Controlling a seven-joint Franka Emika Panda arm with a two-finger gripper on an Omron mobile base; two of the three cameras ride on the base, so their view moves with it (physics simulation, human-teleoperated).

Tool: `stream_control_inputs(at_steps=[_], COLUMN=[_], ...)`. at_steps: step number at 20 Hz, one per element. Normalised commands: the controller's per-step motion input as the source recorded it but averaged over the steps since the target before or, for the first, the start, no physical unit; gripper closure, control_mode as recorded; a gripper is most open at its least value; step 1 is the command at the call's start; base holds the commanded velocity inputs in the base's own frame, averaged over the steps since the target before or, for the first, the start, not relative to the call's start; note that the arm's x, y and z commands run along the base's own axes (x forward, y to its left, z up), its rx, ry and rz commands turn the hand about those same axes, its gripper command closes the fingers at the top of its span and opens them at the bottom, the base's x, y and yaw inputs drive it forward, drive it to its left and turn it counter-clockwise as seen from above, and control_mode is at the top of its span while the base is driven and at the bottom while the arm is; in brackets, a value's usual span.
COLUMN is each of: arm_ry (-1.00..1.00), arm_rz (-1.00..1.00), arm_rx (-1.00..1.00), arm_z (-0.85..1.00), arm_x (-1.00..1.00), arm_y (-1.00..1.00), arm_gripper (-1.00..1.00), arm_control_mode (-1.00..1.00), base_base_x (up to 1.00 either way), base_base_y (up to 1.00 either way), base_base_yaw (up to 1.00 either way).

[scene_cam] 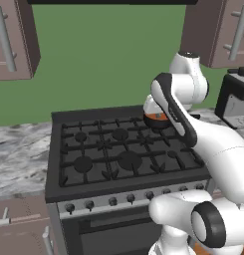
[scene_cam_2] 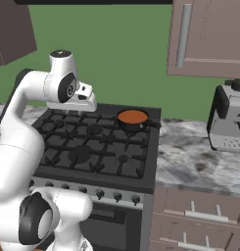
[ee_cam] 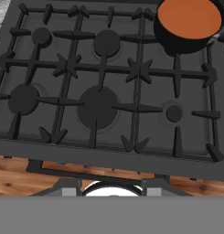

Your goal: Retrieve the fish from the fridge and place it on the saucepan with marinade on the stove.

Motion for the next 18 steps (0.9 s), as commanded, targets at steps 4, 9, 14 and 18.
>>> stream_control_inputs(at_steps=[4, 9, 14, 18], arm_ry=[0.00, 0.00, 0.00, 0.00], arm_rz=[0.00, 0.00, 0.00, 0.00], arm_rx=[0.00, 0.00, 0.00, 0.00], arm_z=[0.00, 0.00, 0.00, 0.00], arm_x=[0.00, 0.00, 0.00, 0.00], arm_y=[0.00, 0.00, 0.00, 0.00], arm_gripper=[-1.00, -1.00, -1.00, -1.00], arm_control_mode=[1.00, 1.00, 1.00, 1.00], base_base_x=[0.00, -0.09, -0.37, -0.18], base_base_y=[0.00, 0.00, 0.01, 0.00], base_base_yaw=[0.00, 0.02, 0.48, 0.98])
